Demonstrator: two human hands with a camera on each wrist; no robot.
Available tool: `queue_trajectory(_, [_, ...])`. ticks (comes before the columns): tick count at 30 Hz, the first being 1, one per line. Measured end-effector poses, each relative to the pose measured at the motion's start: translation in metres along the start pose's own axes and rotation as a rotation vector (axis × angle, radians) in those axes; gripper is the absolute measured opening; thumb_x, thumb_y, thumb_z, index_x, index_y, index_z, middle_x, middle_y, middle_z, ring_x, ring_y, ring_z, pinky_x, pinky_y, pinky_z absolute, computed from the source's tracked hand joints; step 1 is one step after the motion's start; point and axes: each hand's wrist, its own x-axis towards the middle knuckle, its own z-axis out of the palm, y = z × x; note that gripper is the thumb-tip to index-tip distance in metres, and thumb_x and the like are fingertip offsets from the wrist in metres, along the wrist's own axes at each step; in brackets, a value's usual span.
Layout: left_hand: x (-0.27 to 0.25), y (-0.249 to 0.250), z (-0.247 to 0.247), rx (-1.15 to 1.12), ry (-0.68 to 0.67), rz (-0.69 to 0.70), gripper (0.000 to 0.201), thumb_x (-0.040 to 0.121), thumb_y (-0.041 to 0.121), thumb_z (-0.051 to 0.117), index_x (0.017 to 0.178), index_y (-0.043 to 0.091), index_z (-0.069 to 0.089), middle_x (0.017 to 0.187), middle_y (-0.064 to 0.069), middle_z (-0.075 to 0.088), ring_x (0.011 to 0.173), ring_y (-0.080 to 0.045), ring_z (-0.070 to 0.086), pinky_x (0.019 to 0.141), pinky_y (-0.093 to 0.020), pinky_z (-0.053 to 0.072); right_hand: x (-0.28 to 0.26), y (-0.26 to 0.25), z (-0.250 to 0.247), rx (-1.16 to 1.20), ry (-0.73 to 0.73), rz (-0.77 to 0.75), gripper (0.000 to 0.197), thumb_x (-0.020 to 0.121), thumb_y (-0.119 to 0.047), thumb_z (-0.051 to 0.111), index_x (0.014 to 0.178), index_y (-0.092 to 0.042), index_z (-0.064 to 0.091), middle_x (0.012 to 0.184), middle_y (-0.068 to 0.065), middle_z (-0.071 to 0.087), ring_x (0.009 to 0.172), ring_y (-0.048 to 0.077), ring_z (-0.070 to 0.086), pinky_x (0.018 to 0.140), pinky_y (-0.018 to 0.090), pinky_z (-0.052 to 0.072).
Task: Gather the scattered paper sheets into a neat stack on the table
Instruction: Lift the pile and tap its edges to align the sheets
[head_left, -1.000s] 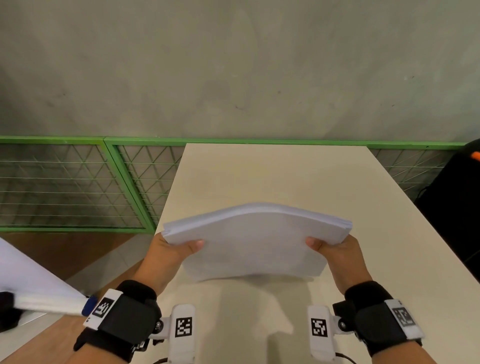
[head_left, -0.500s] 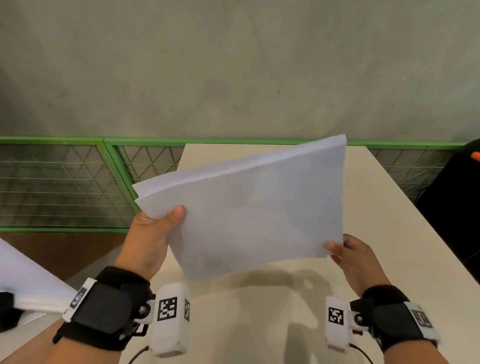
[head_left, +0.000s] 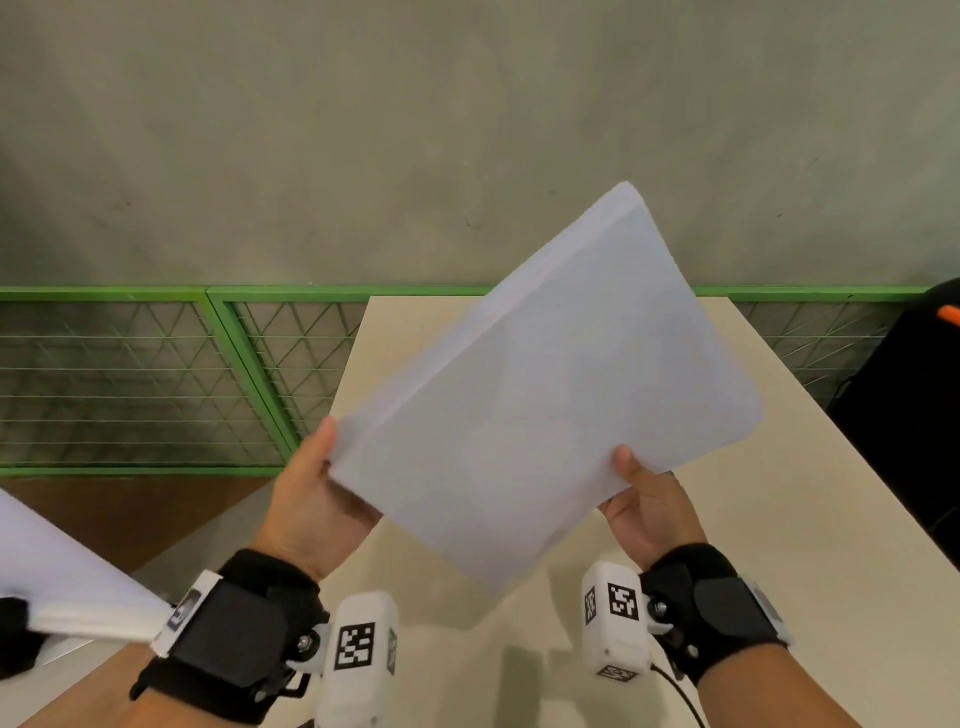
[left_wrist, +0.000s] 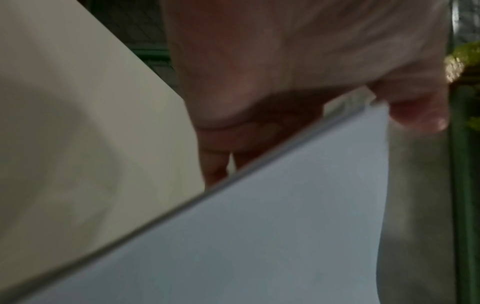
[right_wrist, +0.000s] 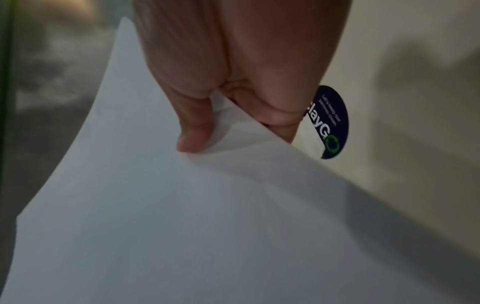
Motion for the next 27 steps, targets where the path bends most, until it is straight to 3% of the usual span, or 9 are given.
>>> queue_trajectory(4, [-0.002, 0.019, -0.002, 0.189, -0.111, -0.154, 0.082, 0.029, 0.063, 0.079, 0.090, 0.007, 0.076, 0.092, -0.014, 0.075, 0.081, -0.030, 0.070, 0.079, -0.045, 0.052, -0.003, -0.011, -0.002, -0.157, -0.036, -0.069, 0.038, 0.062, -0.020, 0.070, 0.100, -0.023, 0.070, 0.100, -0.004, 0.075, 0.097, 0.017, 0.070, 0.082, 0.036, 0.058])
queue_trajectory(7, [0.007, 0.019, 0.007, 0.743, -0.056, -0.111, 0.078, 0.037, 0.060, 0.082, 0.097, 0.012, 0.072, 0.097, -0.005, 0.076, 0.088, -0.027, 0.071, 0.080, -0.036, 0.056, -0.007, -0.015, 0.008, -0.246, -0.055, -0.103, 0.032, 0.057, -0.017, 0.071, 0.089, -0.020, 0.073, 0.090, -0.006, 0.077, 0.086, 0.015, 0.071, 0.070, 0.027, 0.060])
queue_trajectory(10, [0.013, 0.007, 0.016, 0.943, 0.085, 0.050, 0.055, 0.056, 0.046, 0.074, 0.104, 0.021, 0.067, 0.103, -0.002, 0.075, 0.094, -0.021, 0.072, 0.086, -0.040, 0.057, -0.008, -0.016, 0.018, -0.369, -0.032, -0.155, 0.030, 0.054, -0.024, 0.078, 0.083, -0.020, 0.071, 0.081, -0.009, 0.077, 0.080, 0.013, 0.070, 0.071, 0.022, 0.059])
queue_trajectory(13, [0.017, -0.008, 0.014, 0.875, 0.217, 0.146, 0.021, 0.079, 0.018, 0.069, 0.099, 0.021, 0.065, 0.100, -0.001, 0.072, 0.094, -0.022, 0.069, 0.082, -0.039, 0.056, -0.008, -0.017, 0.020, -0.475, 0.008, -0.197, 0.012, 0.072, -0.010, 0.072, 0.078, -0.021, 0.071, 0.072, -0.013, 0.076, 0.071, 0.006, 0.070, 0.068, 0.021, 0.055])
queue_trajectory(14, [0.018, -0.012, 0.011, 0.845, 0.238, 0.160, 0.021, 0.080, 0.013, 0.069, 0.099, 0.020, 0.066, 0.097, 0.000, 0.072, 0.090, -0.019, 0.069, 0.077, -0.033, 0.055, -0.010, -0.018, 0.021, -0.504, -0.004, -0.195, 0.009, 0.070, -0.017, 0.075, 0.077, -0.022, 0.072, 0.072, -0.013, 0.076, 0.071, 0.005, 0.070, 0.068, 0.021, 0.055])
queue_trajectory(18, [0.021, -0.024, 0.000, 0.727, 0.294, 0.185, 0.035, 0.062, 0.019, 0.082, 0.093, 0.023, 0.068, 0.081, 0.011, 0.076, 0.073, -0.001, 0.071, 0.063, -0.017, 0.055, -0.015, -0.017, 0.018, -0.640, -0.020, -0.158, 0.040, 0.051, -0.046, 0.080, 0.083, -0.024, 0.069, 0.077, -0.012, 0.076, 0.076, 0.011, 0.070, 0.061, 0.017, 0.055])
queue_trajectory(21, [0.023, -0.028, -0.003, 0.686, 0.299, 0.204, 0.051, 0.048, 0.034, 0.080, 0.096, 0.024, 0.067, 0.091, 0.009, 0.077, 0.083, -0.007, 0.071, 0.071, -0.024, 0.058, -0.016, -0.016, 0.016, -0.657, -0.025, -0.152, 0.032, 0.062, -0.030, 0.080, 0.090, -0.024, 0.065, 0.080, -0.010, 0.076, 0.080, 0.013, 0.068, 0.063, 0.018, 0.054])
queue_trajectory(24, [0.029, -0.032, -0.005, 0.627, 0.289, 0.192, 0.073, 0.050, 0.034, 0.079, 0.116, 0.012, 0.058, 0.114, -0.008, 0.070, 0.102, -0.026, 0.067, 0.083, -0.039, 0.056, -0.016, -0.015, 0.019, -0.662, -0.039, -0.136, 0.054, 0.054, -0.036, 0.084, 0.101, -0.023, 0.062, 0.095, -0.005, 0.073, 0.087, 0.013, 0.068, 0.071, 0.025, 0.055])
queue_trajectory(27, [0.035, -0.037, -0.001, 0.637, 0.242, 0.148, 0.082, 0.050, 0.029, 0.081, 0.124, 0.011, 0.051, 0.123, -0.013, 0.065, 0.110, -0.031, 0.064, 0.091, -0.048, 0.053, -0.013, -0.011, 0.024, -0.690, -0.015, -0.105, 0.080, 0.048, -0.039, 0.085, 0.118, -0.015, 0.054, 0.114, 0.008, 0.066, 0.102, 0.024, 0.065, 0.085, 0.039, 0.055])
